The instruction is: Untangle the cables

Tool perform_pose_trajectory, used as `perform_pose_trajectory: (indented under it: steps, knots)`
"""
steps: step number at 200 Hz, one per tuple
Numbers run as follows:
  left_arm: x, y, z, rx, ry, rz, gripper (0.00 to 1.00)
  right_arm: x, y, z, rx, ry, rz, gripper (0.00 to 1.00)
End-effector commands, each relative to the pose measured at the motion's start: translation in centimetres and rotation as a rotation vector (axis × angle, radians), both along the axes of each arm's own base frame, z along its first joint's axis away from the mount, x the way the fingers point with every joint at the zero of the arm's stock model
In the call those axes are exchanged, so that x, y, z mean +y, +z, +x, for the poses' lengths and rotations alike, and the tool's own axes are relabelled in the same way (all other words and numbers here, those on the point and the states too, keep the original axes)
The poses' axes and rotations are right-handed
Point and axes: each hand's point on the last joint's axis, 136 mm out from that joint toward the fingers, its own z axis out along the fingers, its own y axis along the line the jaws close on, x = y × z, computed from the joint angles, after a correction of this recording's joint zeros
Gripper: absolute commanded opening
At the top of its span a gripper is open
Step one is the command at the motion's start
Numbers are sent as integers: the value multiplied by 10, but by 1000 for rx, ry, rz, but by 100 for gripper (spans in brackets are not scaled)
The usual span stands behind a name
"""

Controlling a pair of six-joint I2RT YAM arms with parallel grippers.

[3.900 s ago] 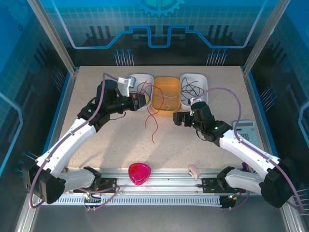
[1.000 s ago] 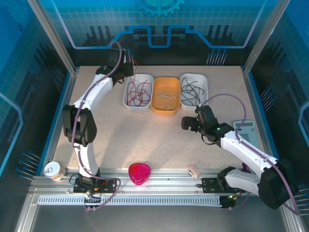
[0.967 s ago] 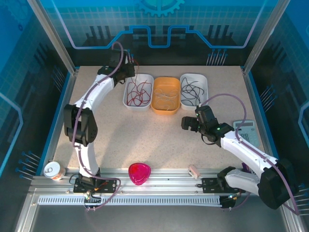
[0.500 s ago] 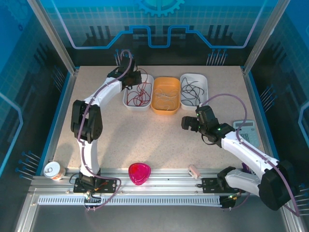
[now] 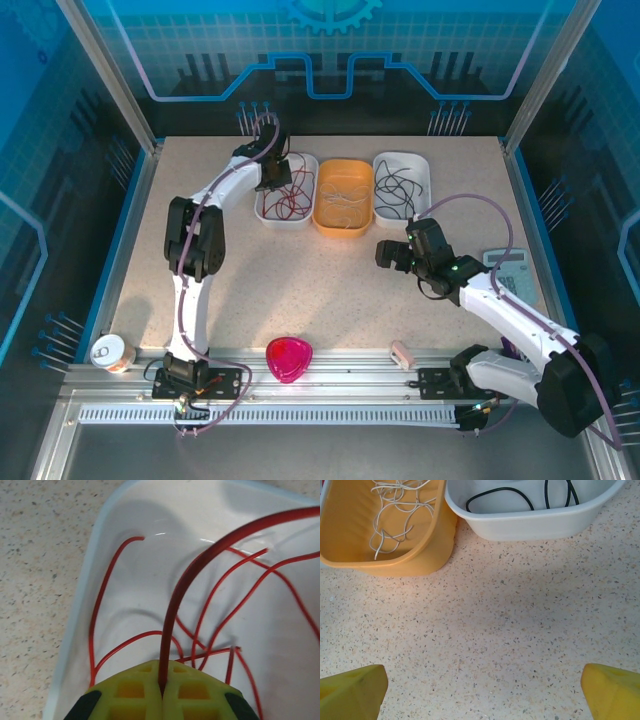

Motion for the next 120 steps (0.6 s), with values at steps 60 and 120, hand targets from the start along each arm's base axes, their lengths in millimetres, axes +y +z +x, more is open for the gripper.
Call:
perform_pose_trajectory:
  steps: [60,120]
  knots:
    - [7,12,-23,41,39,-3,23,-4,2,-2,1,-21,26,100]
    - [5,27,-29,-2,38,-41,29,-2,0,-2,2,-17,33,100]
